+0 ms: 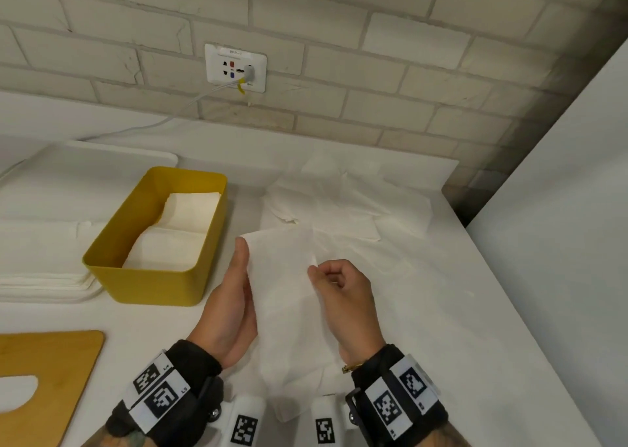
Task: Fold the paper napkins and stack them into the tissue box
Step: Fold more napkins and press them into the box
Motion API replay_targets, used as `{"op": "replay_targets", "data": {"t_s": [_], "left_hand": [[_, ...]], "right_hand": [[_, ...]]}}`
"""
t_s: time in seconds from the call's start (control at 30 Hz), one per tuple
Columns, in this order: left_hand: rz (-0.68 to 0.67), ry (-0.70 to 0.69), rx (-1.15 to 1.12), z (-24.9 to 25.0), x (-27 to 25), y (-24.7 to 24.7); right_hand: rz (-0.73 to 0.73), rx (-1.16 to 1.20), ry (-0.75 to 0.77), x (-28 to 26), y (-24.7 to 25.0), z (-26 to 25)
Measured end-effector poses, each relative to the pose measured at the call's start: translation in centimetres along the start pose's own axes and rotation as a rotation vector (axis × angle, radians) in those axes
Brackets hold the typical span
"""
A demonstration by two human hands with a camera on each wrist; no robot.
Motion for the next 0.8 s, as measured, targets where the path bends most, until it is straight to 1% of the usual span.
{"op": "replay_targets", "data": {"t_s": [0.07, 0.13, 0.2, 0.27, 0.33, 0.4, 0.43, 0.47, 0.5, 0.53, 0.6, 0.67, 0.7, 0.73, 0.77, 0.8], "left_hand": [[-0.019, -0.001, 0.048, -0.2, -0.1, -0.5], [0.029, -0.019, 0.091, -0.4, 0.1, -0.3], [0.086, -0.026, 0.095, -0.3, 0.4, 0.0], [0.123, -0.031, 0.078, 0.1, 0.6, 0.2], [0.147, -0.047, 0.066, 0.9, 1.0, 0.5], [0.169, -0.079, 0.069, 1.8, 1.4, 1.0], [0.175, -0.095, 0.068, 2.3, 1.5, 1.3], [0.177, -0.106, 0.058, 2.6, 1.6, 1.6], [0.174, -0.112, 0.043, 2.9, 1.6, 1.8], [0.178, -0.114, 0.031, 3.1, 1.6, 2.0], [0.2, -0.107, 0.027, 3.0, 1.5, 2.4], [0.213, -0.084, 0.027, 2.5, 1.4, 2.6], [0.215, -0.069, 0.022, 2.1, 1.3, 2.6], [0.217, -0.056, 0.019, 1.8, 1.2, 2.5], [0.214, -0.047, 0.016, 1.5, 1.1, 2.3], [0.21, -0.04, 0.017, 1.2, 1.1, 2.2]], "right_hand": [[0.02, -0.013, -0.009, -0.1, 0.0, 0.0], [0.022, 0.005, -0.033, -0.2, 0.0, 0.2], [-0.025, 0.074, -0.08, -0.3, 0.0, 0.4], [-0.136, 0.085, -0.134, -0.7, -0.1, 0.5], [-0.312, 0.034, -0.152, -1.2, -0.2, 0.8], [-0.517, -0.039, -0.187, -1.9, 0.0, 1.5], [-0.589, -0.094, -0.209, -2.1, 0.6, 1.6], [-0.617, -0.162, -0.211, -1.8, 1.4, 1.5], [-0.599, -0.225, -0.186, -1.1, 2.5, 1.0], [-0.54, -0.289, -0.134, 0.1, 3.9, 0.4], [-0.341, -0.474, 0.014, 3.2, 7.2, -1.2], [-0.138, -0.794, 0.164, 6.2, 10.0, -2.3], [-0.095, -0.997, 0.207, 7.4, 10.7, -2.2], [-0.088, -1.193, 0.232, 8.4, 10.9, -1.7], [-0.103, -1.348, 0.246, 9.3, 10.9, -1.0], [-0.117, -1.437, 0.263, 9.9, 10.7, -0.4]]}}
Point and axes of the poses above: each hand's wrist, its own x-axis towards the middle knuckle, its own y-axis out of the back of the hand, z = x × y, the point moved 5 cm from there along x, towards the middle knuckle, and after that the axes turned 3 degrees about z, right-handed, at the moved point
